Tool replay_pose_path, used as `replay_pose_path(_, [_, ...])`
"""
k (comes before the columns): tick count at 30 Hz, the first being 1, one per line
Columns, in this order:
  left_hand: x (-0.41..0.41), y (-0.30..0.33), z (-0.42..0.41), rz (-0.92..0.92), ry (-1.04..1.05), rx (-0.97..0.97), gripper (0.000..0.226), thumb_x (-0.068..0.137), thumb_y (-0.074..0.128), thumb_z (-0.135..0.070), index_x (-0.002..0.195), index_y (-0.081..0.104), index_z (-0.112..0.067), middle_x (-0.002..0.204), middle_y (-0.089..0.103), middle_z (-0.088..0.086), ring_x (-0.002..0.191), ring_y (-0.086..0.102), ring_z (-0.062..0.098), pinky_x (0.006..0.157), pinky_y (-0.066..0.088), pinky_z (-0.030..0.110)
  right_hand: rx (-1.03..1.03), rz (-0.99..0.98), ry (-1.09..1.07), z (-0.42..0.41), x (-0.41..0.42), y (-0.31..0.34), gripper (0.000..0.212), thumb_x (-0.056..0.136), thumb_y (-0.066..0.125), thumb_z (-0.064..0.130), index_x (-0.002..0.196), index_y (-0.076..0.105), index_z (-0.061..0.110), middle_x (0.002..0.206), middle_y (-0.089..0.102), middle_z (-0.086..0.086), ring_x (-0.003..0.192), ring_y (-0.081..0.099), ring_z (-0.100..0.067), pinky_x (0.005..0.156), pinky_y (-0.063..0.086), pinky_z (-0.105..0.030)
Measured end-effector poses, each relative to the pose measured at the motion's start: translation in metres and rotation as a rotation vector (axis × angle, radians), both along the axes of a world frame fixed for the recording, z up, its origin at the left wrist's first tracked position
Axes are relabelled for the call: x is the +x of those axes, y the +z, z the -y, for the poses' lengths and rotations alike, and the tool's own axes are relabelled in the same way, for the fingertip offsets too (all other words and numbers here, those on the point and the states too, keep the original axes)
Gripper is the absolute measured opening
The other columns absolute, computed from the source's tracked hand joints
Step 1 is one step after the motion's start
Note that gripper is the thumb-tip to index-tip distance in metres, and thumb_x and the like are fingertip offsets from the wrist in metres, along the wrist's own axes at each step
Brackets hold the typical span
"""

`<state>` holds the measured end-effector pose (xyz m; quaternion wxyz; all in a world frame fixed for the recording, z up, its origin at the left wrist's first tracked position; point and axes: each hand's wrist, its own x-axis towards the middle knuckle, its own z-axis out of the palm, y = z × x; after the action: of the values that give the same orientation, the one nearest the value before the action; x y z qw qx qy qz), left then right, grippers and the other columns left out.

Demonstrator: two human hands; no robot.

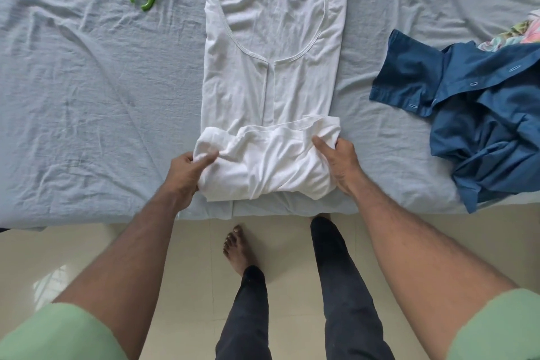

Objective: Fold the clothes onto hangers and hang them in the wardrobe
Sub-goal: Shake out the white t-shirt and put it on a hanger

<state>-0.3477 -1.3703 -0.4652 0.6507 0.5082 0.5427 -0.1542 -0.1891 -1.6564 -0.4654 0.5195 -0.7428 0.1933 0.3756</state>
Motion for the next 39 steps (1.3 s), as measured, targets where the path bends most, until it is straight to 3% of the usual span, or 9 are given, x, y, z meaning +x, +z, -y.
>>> replay_pose_path(4, [-0.008, 0.005, 0.013, 0.073, 0.01, -0.043, 0.036, 0.089, 0.073, -0.027, 0.119, 0.067, -0.007, 0.116, 0.073, 0.012, 0.108, 0.07, 0.033, 0.072, 0.061, 0.041, -0.112, 0.112, 0.008, 0.0, -0.006, -0.003, 0.029, 0.094, 0.071, 0.031, 0.116, 0.067, 0.012, 0.106, 0.073, 0.0, 0.098, 0.07, -0.016, 0.092, 0.058, -0.04])
replay_pose_path(9, [0.007, 0.02, 0.0, 0.26, 0.19, -0.131, 0.052, 0.091, 0.066, -0.042, 0.131, 0.062, -0.008, 0.124, 0.071, 0.01, 0.11, 0.07, 0.025, 0.088, 0.06, 0.046, -0.196, 0.382, -0.217, -0.012, -0.008, 0.005, 0.019, 0.099, 0.061, 0.042, 0.089, 0.065, 0.027, 0.084, 0.067, 0.009, 0.079, 0.064, -0.008, 0.073, 0.055, -0.028])
replay_pose_path(14, [-0.001, 0.008, -0.004, -0.029, -0.346, 0.284, 0.024, 0.102, 0.058, -0.033, 0.104, 0.068, -0.012, 0.093, 0.071, 0.0, 0.096, 0.07, 0.026, 0.069, 0.055, 0.031, -0.439, 0.112, 0.098, 0.004, -0.017, -0.015, 0.047, 0.101, 0.053, 0.048, 0.12, 0.067, 0.007, 0.109, 0.069, -0.008, 0.102, 0.063, -0.027, 0.083, 0.047, -0.034])
replay_pose_path(18, [-0.013, 0.0, -0.001, 0.039, 0.07, 0.209, 0.023, 0.105, 0.054, -0.033, 0.1, 0.068, -0.014, 0.098, 0.071, 0.002, 0.098, 0.069, 0.025, 0.084, 0.058, 0.039, -0.397, 0.086, 0.05, 0.012, -0.02, -0.016, 0.049, 0.101, 0.053, 0.051, 0.113, 0.07, 0.007, 0.105, 0.071, -0.008, 0.102, 0.065, -0.028, 0.091, 0.055, -0.043])
replay_pose_path(21, [-0.02, 0.002, 0.004, 0.053, 0.205, 0.107, 0.025, 0.106, 0.049, -0.038, 0.105, 0.067, -0.02, 0.108, 0.072, 0.001, 0.098, 0.07, 0.018, 0.077, 0.06, 0.038, -0.396, 0.099, 0.022, 0.02, -0.027, -0.014, 0.052, 0.102, 0.047, 0.053, 0.116, 0.068, 0.008, 0.105, 0.069, -0.007, 0.102, 0.065, -0.027, 0.095, 0.054, -0.048])
replay_pose_path(24, [-0.035, 0.003, 0.001, -0.036, 0.026, 0.103, 0.027, 0.098, 0.061, -0.045, 0.104, 0.067, -0.019, 0.112, 0.072, 0.005, 0.098, 0.07, 0.023, 0.077, 0.061, 0.044, -0.34, 0.095, 0.035, 0.028, -0.036, -0.017, 0.053, 0.098, 0.053, 0.057, 0.121, 0.066, 0.01, 0.109, 0.07, -0.004, 0.103, 0.066, -0.024, 0.095, 0.055, -0.048])
replay_pose_path(27, [-0.046, 0.003, -0.003, 0.004, -0.102, 0.023, 0.042, 0.08, 0.081, -0.028, 0.117, 0.066, -0.014, 0.11, 0.075, 0.01, 0.098, 0.073, 0.025, 0.082, 0.06, 0.044, -0.163, 0.046, 0.08, 0.033, -0.046, -0.015, 0.05, 0.089, 0.073, 0.048, 0.127, 0.062, 0.018, 0.114, 0.07, 0.005, 0.104, 0.067, -0.012, 0.091, 0.056, -0.035])
replay_pose_path(32, [-0.047, 0.007, 0.0, 0.094, -0.156, 0.069, 0.02, 0.093, 0.07, -0.008, 0.11, 0.069, -0.018, 0.094, 0.078, 0.001, 0.088, 0.072, 0.02, 0.064, 0.06, 0.026, -0.089, 0.147, -0.034, 0.032, -0.058, -0.009, 0.029, 0.098, 0.066, 0.029, 0.124, 0.064, 0.016, 0.109, 0.07, 0.008, 0.101, 0.067, -0.008, 0.077, 0.054, -0.018])
replay_pose_path(39, [-0.06, 0.014, -0.02, 0.043, -0.369, 0.19, 0.021, 0.099, 0.065, -0.019, 0.118, 0.063, -0.012, 0.101, 0.074, 0.012, 0.081, 0.073, 0.021, 0.057, 0.055, 0.025, -0.263, 0.117, 0.053, 0.035, -0.071, -0.017, 0.02, 0.099, 0.064, 0.034, 0.111, 0.066, 0.019, 0.096, 0.069, 0.007, 0.097, 0.066, -0.018, 0.082, 0.054, -0.034])
